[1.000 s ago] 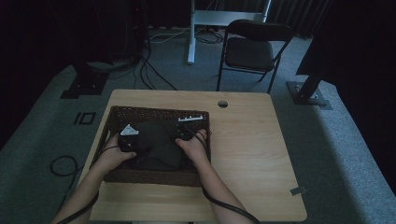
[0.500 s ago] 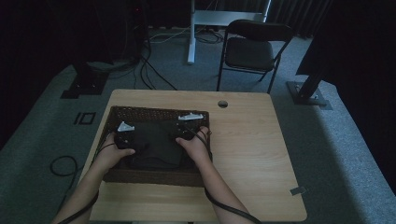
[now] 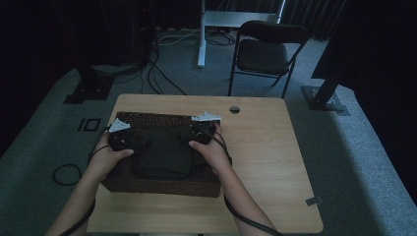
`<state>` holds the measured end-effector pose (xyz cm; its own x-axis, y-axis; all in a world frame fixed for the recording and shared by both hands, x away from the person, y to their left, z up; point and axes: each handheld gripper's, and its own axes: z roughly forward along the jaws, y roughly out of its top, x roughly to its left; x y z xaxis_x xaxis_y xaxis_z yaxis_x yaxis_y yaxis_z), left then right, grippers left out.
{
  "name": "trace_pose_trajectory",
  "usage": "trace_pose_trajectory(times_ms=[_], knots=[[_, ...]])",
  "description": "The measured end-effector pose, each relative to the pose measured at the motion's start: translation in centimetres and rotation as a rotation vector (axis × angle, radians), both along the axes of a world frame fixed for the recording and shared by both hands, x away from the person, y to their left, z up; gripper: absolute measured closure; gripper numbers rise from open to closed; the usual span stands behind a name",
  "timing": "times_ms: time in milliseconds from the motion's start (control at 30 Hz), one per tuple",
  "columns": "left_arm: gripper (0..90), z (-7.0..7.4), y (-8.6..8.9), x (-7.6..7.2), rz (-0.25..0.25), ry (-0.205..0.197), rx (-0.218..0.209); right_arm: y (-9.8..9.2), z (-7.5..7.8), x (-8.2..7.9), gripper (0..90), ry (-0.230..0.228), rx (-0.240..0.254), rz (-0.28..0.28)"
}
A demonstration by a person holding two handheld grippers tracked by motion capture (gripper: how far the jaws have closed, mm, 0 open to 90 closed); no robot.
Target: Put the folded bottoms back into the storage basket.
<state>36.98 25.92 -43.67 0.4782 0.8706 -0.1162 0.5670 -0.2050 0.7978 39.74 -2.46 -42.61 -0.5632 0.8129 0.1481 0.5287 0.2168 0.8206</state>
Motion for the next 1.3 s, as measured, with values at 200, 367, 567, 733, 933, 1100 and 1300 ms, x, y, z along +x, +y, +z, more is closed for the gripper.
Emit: trace_pose_trajectory(times_ms=[200,367,567,733,933,1100,1300], knots=[[19.3,1.3,0.4,-1.0,-0.011,0.005,-0.042,-0.9,1.1,-0.3,12.2,-0.031,-0.020,0.003],[19.3,2.1,0.5,-2.1,-0.029,-0.014,-0.041,-2.1,1.8,-0.7,12.1,-0.035,-0.018,-0.002],[19.3,2.9,0.1,-3.2,-0.051,-0.041,-0.042,-3.5,2.1,-1.1,12.1,-0.040,-0.016,-0.016],[19.3,3.1,0.1,-4.0,-0.053,-0.061,-0.064,-4.7,2.3,-1.3,12.1,-0.047,-0.017,-0.029],[19.3,2.9,0.1,-4.9,-0.057,-0.066,-0.074,-6.3,2.3,-1.6,12.1,-0.049,-0.012,-0.046],[19.2,3.2,0.0,-5.7,-0.067,-0.076,-0.089,-7.6,2.2,-1.8,12.1,-0.053,0.003,-0.066],[18.8,3.1,-0.1,-6.8,-0.074,-0.083,-0.099,-9.2,1.8,-2.3,12.1,-0.065,0.015,-0.088]])
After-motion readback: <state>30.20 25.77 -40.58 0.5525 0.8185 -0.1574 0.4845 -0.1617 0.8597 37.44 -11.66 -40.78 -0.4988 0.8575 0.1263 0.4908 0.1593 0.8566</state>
